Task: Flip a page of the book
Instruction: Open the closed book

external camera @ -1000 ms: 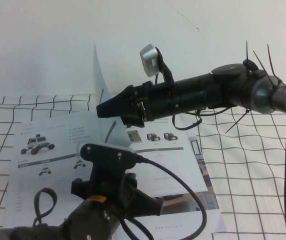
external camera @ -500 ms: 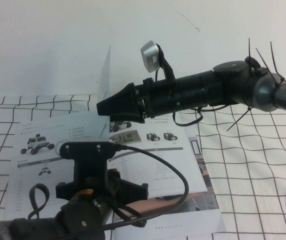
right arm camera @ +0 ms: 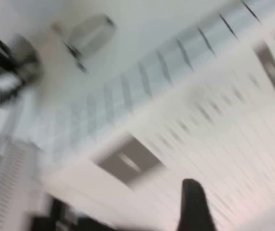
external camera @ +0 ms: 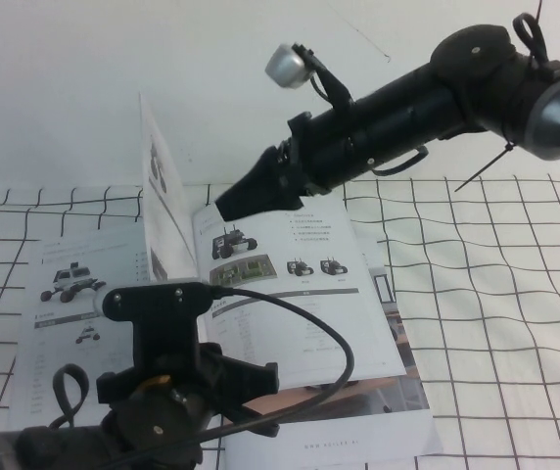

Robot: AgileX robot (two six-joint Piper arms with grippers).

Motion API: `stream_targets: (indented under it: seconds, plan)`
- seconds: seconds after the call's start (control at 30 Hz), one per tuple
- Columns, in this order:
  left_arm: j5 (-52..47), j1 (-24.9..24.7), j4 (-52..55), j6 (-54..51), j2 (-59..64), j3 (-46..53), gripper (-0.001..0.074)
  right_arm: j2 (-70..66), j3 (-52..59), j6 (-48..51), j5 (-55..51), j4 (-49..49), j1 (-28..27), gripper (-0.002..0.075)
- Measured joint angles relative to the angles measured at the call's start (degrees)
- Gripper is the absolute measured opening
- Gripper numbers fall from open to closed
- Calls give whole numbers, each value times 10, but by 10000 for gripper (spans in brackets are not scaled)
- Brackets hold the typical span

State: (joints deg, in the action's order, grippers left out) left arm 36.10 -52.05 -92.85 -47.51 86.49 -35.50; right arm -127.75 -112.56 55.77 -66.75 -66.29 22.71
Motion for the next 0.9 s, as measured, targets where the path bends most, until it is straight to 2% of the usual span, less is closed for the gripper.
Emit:
stream_targets:
  seconds: [0.07,0.13,0.2,0.3,0.53,0.73,0.9]
  plan:
    - [-19,0,-9,-11,-1,0,-2,0,-1,-13,4,75,0,390]
    - [-39,0,-24,-26,-5,0,-2,-3,-1,-23,4,157,0,286]
    - [-40,0,-49,-35,-6,0,-2,-11,-2,-40,4,220,0,149]
    - [0,0,-73,-45,-6,0,-2,-31,-2,-65,4,267,0,43]
    - [57,0,-83,-76,-7,0,-2,-97,-3,-78,7,269,7,0]
    - [44,0,-83,-72,-7,0,-2,-115,-3,-78,25,268,25,-1]
    - [-26,1,-83,-72,-7,-2,-2,-117,-5,-95,35,295,28,-1]
